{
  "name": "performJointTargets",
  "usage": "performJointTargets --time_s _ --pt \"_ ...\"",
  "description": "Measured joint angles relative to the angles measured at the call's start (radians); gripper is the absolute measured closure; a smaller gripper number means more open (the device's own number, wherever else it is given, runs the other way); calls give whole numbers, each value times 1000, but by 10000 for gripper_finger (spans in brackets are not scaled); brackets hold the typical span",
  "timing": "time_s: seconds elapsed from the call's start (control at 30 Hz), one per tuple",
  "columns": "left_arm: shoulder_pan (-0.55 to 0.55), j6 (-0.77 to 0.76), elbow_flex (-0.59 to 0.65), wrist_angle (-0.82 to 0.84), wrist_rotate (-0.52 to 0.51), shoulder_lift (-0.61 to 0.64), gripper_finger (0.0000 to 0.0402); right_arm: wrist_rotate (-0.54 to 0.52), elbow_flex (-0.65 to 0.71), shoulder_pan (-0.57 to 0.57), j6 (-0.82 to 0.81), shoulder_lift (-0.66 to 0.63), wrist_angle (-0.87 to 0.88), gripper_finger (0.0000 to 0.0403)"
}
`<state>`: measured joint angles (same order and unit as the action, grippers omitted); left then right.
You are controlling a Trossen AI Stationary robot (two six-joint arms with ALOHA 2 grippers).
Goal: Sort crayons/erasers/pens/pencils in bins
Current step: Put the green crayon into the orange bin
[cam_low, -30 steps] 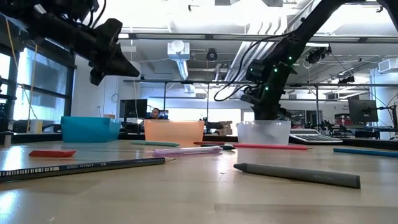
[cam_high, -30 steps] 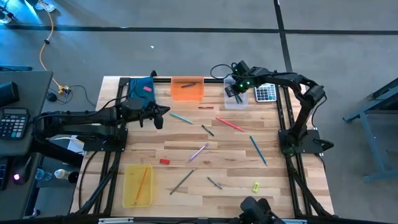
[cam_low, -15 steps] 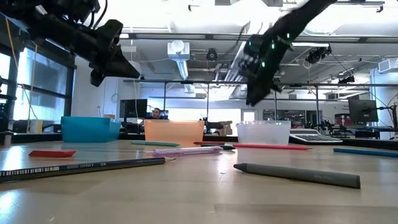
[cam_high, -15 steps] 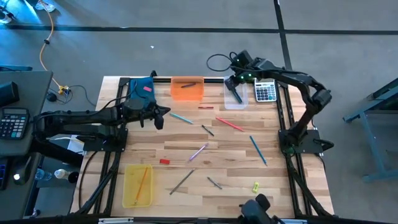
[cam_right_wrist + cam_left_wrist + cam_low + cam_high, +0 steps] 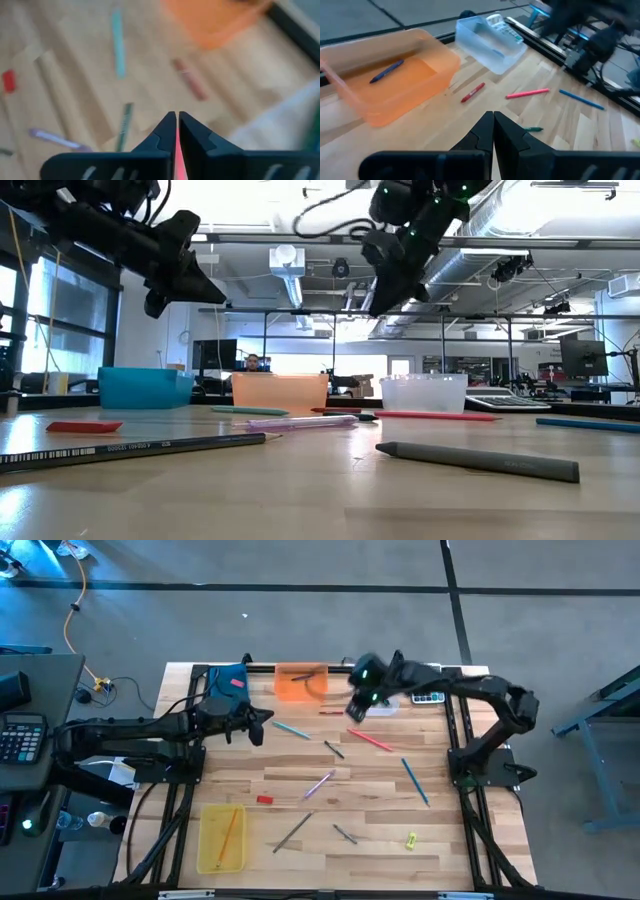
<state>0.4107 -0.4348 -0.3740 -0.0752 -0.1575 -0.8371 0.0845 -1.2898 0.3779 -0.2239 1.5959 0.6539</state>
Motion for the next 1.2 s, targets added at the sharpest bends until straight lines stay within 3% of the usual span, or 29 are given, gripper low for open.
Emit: performJointTargets --time_s 0.17,0.33,0.53,0.9,1.2 --pt "19 -12 0 3 -11 0 401 -5 141 -128 -142 1 -229 401" --pt "32 62 0 3 55 0 402 -49 262 -219 -280 1 -409 402" --pt "37 67 0 -28 79 0 402 -137 317 -284 -363 1 -407 383" --pt "32 54 0 -36 66 0 402 -145 296 -306 -379 151 -386 271" --pt "32 53 0 -35 64 0 401 -205 204 -329 -355 284 -354 261"
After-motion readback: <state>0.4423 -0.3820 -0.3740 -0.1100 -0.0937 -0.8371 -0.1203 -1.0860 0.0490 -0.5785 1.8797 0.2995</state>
